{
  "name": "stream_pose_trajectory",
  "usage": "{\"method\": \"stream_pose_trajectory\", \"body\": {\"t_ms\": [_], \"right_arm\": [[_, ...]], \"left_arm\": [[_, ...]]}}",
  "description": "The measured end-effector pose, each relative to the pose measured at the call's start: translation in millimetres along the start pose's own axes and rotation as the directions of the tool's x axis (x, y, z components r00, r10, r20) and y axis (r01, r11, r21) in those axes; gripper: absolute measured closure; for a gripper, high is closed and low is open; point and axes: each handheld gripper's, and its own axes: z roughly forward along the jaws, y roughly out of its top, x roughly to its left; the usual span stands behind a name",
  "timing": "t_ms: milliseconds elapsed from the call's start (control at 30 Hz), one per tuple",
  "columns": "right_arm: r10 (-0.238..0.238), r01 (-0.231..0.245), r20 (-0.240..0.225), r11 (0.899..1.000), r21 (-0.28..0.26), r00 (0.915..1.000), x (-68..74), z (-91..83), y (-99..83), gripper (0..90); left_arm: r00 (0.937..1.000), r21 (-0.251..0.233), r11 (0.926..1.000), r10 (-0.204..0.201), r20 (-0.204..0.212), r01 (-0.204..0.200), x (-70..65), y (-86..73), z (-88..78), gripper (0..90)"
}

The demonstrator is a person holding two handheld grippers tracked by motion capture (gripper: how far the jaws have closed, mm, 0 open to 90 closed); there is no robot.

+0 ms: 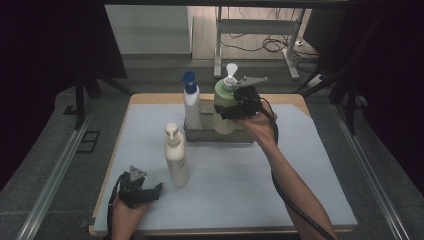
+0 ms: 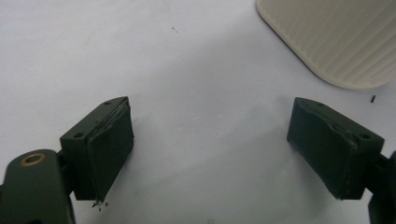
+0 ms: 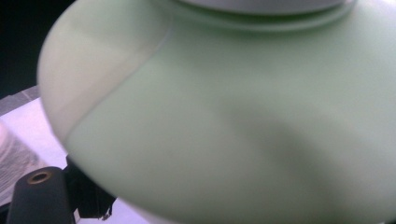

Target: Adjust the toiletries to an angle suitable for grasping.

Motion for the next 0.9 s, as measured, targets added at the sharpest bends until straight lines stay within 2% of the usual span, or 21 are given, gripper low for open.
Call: {"method": "stream_pose_trajectory", "body": {"t_ms": [467,900], "right_arm": [[0.009,-0.009,0.039,1.0,-0.001,0.9992,-15.5,20.1,0.8,12.9],[0.023,-0.024,0.048,0.999,0.023,0.9986,-21.3,42.5,-13.1,12.8]], "left_arm": [[1.0,0.001,1.0,0.001,0.001,-0.001,0.1,0.0,-0.1,14.3],[1.0,0.001,1.0,0.001,0.0,-0.001,0.1,-0.1,-0.1,14.4]]}}
